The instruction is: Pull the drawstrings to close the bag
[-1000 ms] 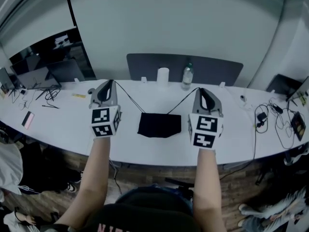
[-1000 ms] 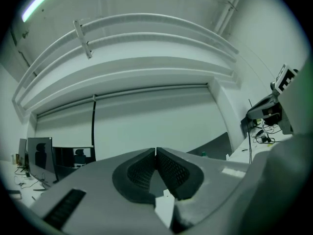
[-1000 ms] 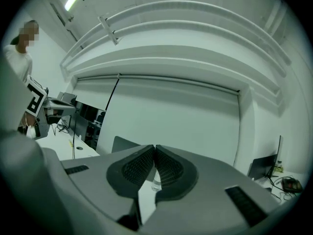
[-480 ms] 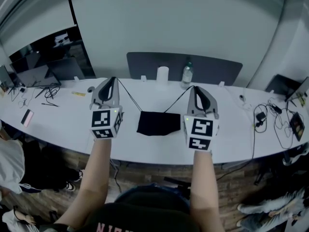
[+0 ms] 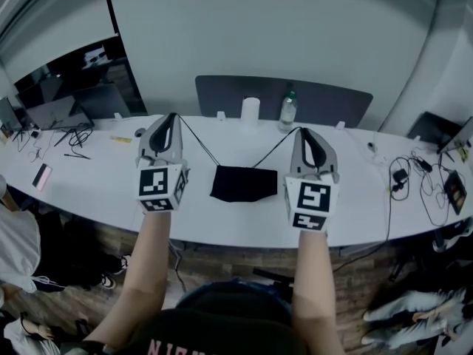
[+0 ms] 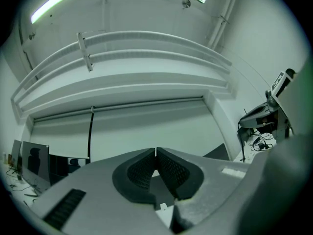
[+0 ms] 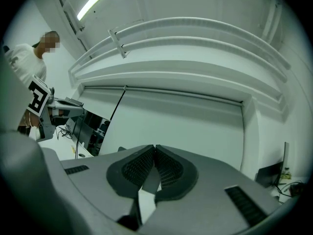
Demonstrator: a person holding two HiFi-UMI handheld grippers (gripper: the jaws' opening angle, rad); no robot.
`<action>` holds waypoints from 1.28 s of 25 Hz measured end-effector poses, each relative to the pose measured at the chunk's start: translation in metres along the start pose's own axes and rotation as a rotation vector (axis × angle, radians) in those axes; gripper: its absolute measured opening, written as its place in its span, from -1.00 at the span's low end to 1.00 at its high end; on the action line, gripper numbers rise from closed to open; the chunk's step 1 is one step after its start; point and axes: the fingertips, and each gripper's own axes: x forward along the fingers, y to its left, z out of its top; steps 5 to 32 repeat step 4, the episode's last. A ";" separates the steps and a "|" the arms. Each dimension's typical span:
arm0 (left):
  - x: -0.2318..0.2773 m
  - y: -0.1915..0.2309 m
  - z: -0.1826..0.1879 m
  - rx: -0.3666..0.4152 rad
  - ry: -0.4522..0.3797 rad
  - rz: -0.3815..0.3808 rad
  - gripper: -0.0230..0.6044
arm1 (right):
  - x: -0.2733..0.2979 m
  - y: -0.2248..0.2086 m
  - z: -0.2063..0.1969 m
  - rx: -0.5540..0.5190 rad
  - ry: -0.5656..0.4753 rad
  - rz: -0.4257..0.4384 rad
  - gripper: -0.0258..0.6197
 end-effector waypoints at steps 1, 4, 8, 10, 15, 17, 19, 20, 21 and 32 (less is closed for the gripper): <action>0.000 0.000 0.000 0.001 -0.002 0.001 -0.90 | 0.000 0.000 0.000 0.000 -0.002 -0.001 -0.90; -0.002 0.003 0.000 0.001 -0.006 0.005 -0.90 | -0.001 -0.001 0.001 -0.002 -0.007 -0.005 -0.90; -0.002 0.003 0.000 0.001 -0.006 0.005 -0.90 | -0.001 -0.001 0.001 -0.002 -0.007 -0.005 -0.90; -0.002 0.003 0.000 0.001 -0.006 0.005 -0.90 | -0.001 -0.001 0.001 -0.002 -0.007 -0.005 -0.90; -0.002 0.003 0.000 0.001 -0.006 0.005 -0.90 | -0.001 -0.001 0.001 -0.002 -0.007 -0.005 -0.90; -0.002 0.003 0.000 0.001 -0.006 0.005 -0.90 | -0.001 -0.001 0.001 -0.002 -0.007 -0.005 -0.90; -0.002 0.003 0.000 0.001 -0.006 0.005 -0.90 | -0.001 -0.001 0.001 -0.002 -0.007 -0.005 -0.90; -0.002 0.003 0.000 0.001 -0.006 0.005 -0.90 | -0.001 -0.001 0.001 -0.002 -0.007 -0.005 -0.90; -0.002 0.003 0.000 0.001 -0.006 0.005 -0.90 | -0.001 -0.001 0.001 -0.002 -0.007 -0.005 -0.90; -0.002 0.003 0.000 0.001 -0.006 0.005 -0.90 | -0.001 -0.001 0.001 -0.002 -0.007 -0.005 -0.90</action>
